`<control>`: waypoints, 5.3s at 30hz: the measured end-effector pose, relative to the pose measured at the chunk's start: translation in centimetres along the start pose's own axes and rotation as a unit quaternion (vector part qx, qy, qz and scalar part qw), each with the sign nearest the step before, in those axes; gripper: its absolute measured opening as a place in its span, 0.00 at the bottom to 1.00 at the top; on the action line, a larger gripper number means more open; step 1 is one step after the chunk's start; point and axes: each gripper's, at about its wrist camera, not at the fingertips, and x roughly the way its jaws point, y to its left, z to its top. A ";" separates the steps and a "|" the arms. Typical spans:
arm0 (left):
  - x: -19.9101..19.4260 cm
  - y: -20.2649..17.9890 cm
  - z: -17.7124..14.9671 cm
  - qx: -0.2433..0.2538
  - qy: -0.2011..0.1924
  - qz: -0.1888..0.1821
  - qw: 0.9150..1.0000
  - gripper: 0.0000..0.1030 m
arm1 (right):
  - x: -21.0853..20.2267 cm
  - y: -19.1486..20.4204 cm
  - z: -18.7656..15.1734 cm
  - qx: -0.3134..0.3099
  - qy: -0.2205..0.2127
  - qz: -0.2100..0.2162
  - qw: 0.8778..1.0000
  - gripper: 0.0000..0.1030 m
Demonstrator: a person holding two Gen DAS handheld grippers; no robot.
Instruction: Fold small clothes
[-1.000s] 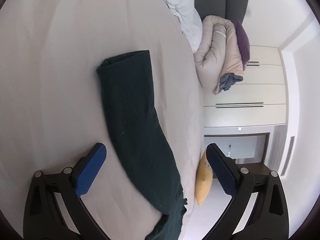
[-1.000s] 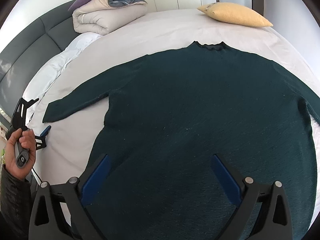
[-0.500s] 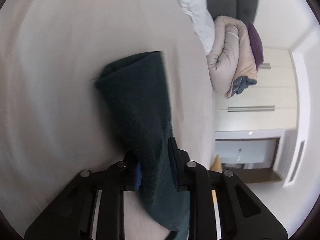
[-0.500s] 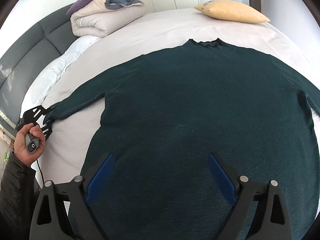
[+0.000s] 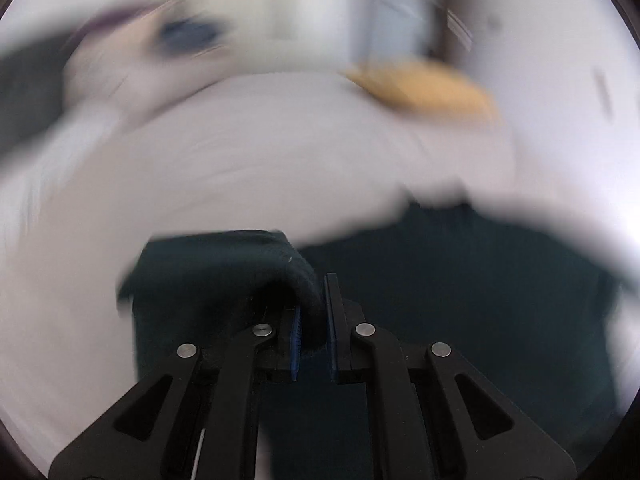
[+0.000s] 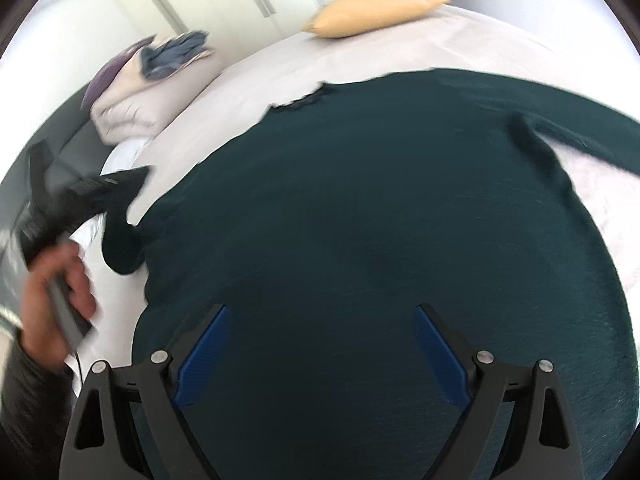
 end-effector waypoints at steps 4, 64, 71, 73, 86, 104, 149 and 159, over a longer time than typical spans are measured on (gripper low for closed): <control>2.1 -6.6 -4.4 0.084 0.031 0.014 0.996 0.09 | -0.3 -2.0 1.7 0.003 -0.010 -0.004 1.000 0.91; 1.1 10.6 -1.0 -0.185 0.011 -0.109 0.977 0.09 | 11.3 -4.5 17.6 0.046 0.065 0.055 0.995 0.07; 2.7 10.3 -0.4 -0.169 0.027 -0.098 0.980 0.09 | 11.5 -5.6 17.2 0.054 0.074 0.042 0.995 0.07; 2.9 9.6 -0.2 -0.155 0.027 -0.095 0.983 0.09 | 11.5 -5.6 17.2 0.053 0.074 0.040 0.995 0.07; 3.6 8.5 0.4 -0.131 0.025 -0.081 0.988 0.09 | 11.5 -7.0 17.2 0.066 0.070 0.036 0.995 0.07; 9.1 5.3 0.3 -0.044 0.102 -0.033 0.993 0.09 | 11.5 -8.9 16.6 0.090 0.074 0.060 0.991 0.05; 1.0 1.5 -1.4 0.000 0.027 0.051 0.998 0.09 | -4.4 -19.9 11.4 0.173 -0.097 0.023 0.980 0.46; -2.9 -3.0 -1.7 -0.095 0.019 -0.173 0.980 0.09 | -13.2 -38.4 1.7 0.455 -0.193 0.047 0.868 0.46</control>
